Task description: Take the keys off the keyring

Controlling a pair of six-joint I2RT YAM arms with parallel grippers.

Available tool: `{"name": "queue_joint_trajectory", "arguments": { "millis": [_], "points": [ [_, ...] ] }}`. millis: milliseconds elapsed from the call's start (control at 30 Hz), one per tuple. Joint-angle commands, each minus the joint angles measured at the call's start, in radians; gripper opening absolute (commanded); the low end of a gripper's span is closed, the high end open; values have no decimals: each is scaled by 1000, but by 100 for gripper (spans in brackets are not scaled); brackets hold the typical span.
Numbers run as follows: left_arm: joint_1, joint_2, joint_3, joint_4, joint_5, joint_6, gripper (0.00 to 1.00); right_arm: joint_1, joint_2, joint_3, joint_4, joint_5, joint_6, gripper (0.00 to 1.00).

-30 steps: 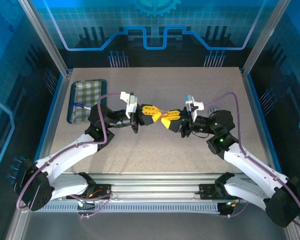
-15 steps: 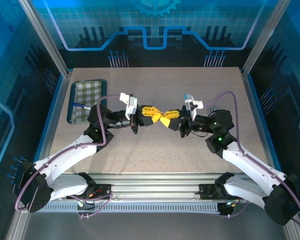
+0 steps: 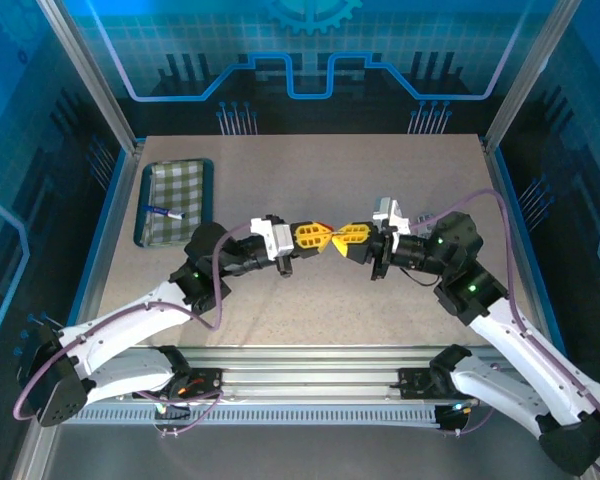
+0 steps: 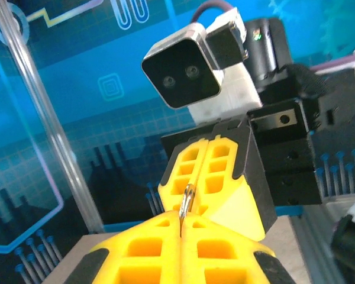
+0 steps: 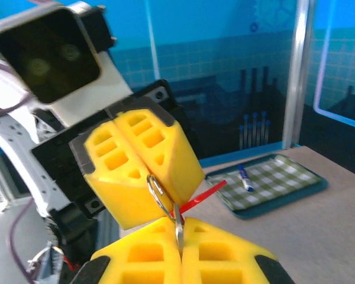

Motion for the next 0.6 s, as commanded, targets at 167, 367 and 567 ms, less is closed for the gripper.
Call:
{"name": "queue_joint_trajectory", "arguments": {
  "millis": [167, 367, 567],
  "points": [
    [-50, -52, 26, -139, -15, 203, 0, -21, -29, 33, -3, 276, -118, 0],
    [-66, -62, 30, -176, -29, 247, 0, -19, -49, 7, 51, 248, -146, 0],
    [-67, -60, 42, -197, -66, 234, 0, 14, -72, -3, 27, 279, -241, 0]
  ]
}}
